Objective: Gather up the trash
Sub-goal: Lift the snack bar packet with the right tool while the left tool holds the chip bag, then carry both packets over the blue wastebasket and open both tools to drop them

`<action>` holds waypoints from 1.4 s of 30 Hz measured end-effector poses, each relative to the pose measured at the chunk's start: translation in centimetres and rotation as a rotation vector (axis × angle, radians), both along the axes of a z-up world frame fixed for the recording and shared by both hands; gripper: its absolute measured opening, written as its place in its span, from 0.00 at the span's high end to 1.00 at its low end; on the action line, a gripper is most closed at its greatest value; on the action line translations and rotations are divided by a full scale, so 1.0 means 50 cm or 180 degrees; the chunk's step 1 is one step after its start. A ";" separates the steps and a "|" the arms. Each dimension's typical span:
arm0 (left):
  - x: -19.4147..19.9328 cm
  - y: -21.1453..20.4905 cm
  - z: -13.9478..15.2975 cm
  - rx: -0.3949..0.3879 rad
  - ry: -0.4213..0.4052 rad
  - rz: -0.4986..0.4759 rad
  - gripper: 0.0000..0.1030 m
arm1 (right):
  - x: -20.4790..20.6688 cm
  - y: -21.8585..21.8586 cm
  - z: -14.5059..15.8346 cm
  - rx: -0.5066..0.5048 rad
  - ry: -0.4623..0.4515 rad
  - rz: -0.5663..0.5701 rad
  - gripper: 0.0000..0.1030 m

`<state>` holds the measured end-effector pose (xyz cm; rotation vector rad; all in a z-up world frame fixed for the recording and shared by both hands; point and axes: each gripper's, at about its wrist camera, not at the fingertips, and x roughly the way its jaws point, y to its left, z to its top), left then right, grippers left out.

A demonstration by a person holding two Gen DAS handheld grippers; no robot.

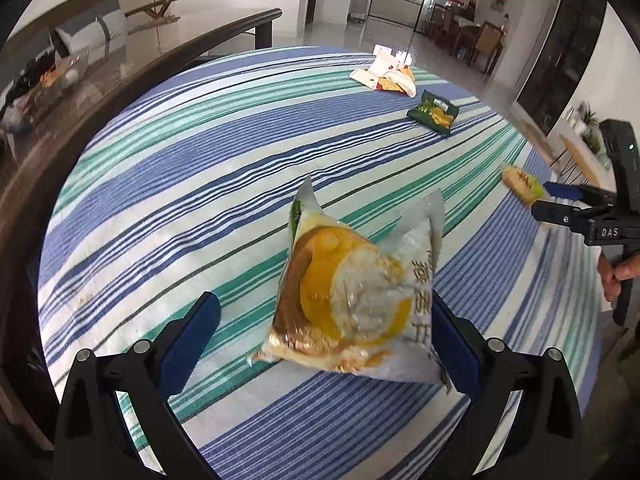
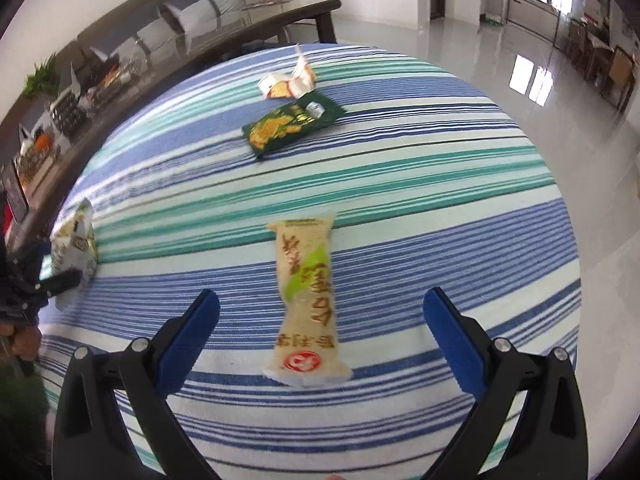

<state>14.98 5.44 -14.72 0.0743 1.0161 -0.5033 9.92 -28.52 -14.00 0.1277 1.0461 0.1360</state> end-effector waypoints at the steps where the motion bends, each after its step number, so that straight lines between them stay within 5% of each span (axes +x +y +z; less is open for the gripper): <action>1: -0.002 0.015 0.004 -0.0153 0.0072 -0.0015 0.05 | -0.001 -0.017 0.009 0.0090 0.0026 -0.0033 0.04; 4: -0.006 0.024 0.008 -0.0437 0.0236 -0.0164 0.05 | 0.007 -0.041 0.018 0.0238 0.0176 -0.0037 0.05; 12: 0.024 -0.032 0.011 -0.0130 0.0187 -0.0121 0.05 | 0.044 0.070 0.006 -0.0274 0.0398 0.0412 0.07; 17: 0.024 -0.056 0.004 0.0226 0.0143 -0.0125 0.07 | 0.068 0.091 -0.010 -0.0434 0.0496 0.0465 0.29; 21: 0.008 -0.086 0.007 0.0459 0.0042 -0.0219 0.36 | 0.074 0.084 -0.024 -0.0378 0.0540 0.0465 0.54; 24: 0.002 -0.093 0.012 0.0494 -0.0038 -0.0224 0.46 | 0.067 0.076 -0.018 -0.0353 0.0464 0.0461 0.76; 33: -0.029 -0.111 0.087 0.0225 -0.0282 -0.0275 0.55 | 0.004 0.030 0.060 -0.0048 0.0098 0.0341 0.80; 42: -0.071 -0.225 0.151 -0.0012 -0.0352 -0.0614 0.55 | -0.059 -0.057 0.123 0.0250 -0.0143 0.0130 0.80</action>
